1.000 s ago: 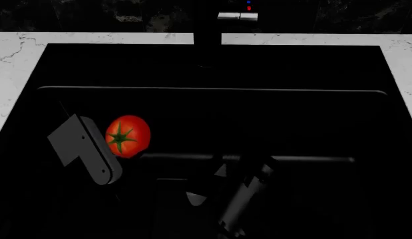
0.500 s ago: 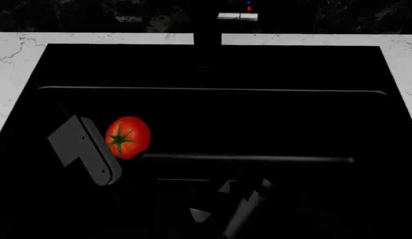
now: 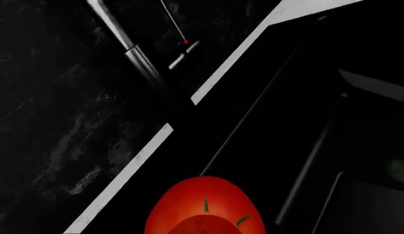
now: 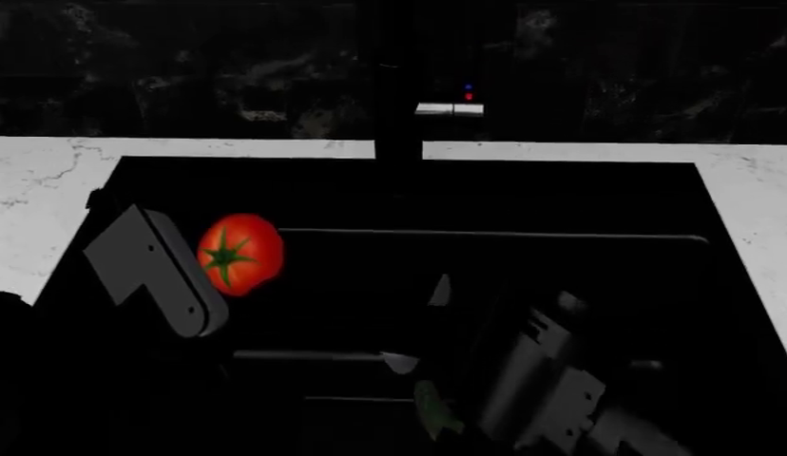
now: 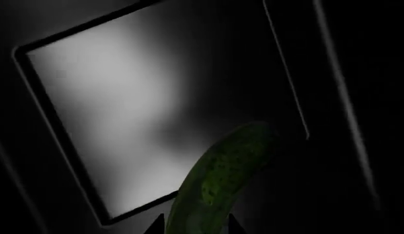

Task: Pick the vegetables from the sink and place them on the cutting board.

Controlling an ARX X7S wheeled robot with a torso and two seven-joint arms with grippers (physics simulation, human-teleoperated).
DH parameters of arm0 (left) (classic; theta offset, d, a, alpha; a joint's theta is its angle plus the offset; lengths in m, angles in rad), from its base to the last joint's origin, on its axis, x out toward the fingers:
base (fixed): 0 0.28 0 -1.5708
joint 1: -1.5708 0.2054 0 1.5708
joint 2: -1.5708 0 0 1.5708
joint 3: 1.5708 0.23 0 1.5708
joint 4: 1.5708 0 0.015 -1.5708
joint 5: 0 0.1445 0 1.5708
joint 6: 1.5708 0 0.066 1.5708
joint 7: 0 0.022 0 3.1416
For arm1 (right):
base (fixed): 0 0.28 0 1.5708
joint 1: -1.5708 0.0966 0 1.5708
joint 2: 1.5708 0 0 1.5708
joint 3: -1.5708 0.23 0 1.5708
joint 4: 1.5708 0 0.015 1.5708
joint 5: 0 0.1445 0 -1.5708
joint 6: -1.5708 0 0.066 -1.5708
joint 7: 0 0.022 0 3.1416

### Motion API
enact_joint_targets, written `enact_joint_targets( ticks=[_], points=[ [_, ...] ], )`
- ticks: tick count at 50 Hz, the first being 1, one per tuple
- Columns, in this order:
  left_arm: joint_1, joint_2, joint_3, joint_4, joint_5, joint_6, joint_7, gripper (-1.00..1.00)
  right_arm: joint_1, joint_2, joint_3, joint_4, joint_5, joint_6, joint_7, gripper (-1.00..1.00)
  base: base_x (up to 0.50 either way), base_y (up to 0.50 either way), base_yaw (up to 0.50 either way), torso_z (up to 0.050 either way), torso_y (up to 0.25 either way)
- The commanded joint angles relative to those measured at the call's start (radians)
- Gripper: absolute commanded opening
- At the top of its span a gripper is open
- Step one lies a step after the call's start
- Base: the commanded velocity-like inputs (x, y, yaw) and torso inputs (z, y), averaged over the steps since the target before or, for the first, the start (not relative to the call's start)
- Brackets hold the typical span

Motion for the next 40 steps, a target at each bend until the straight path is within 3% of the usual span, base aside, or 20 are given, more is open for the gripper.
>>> enact_joint_targets(
  ticks=[1, 15, 28, 34, 40],
  points=[
    [-0.01, -0.007, -0.007, 0.018, -0.022, -0.031, -0.028, -1.0, 0.03, 0.132, 0.053, -0.236, -0.004, 0.05, 0.103, -1.0, 0.0, 0.0, 0.0, 0.0, 0.25],
    [-0.022, -0.007, -0.016, 0.004, -0.003, -0.054, -0.08, -1.0, 0.035, 0.223, 0.123, -0.356, 0.006, 0.087, 0.192, -1.0, 0.0, 0.0, 0.0, 0.0, 0.25],
    [0.039, -0.077, -0.049, 0.251, 0.02, -0.236, -0.267, -1.0, -0.009, 0.301, 0.375, -0.514, 0.08, 0.19, 0.408, -1.0, -0.48, 0.03, 0.0, 0.0, 0.0],
    [0.035, -0.055, -0.095, 0.293, 0.004, -0.369, -0.367, -1.0, -0.024, 0.264, 0.48, -0.443, 0.042, 0.135, 0.551, -1.0, -0.25, 0.06, 0.0, 0.0, 0.0],
    [0.072, -0.024, -0.142, 0.314, -0.016, -0.414, -0.455, -1.0, -0.05, 0.203, 0.571, -0.302, 0.026, 0.098, 0.664, -1.0, 0.0, -0.15, 0.0, 0.0, 0.0]
  ],
)
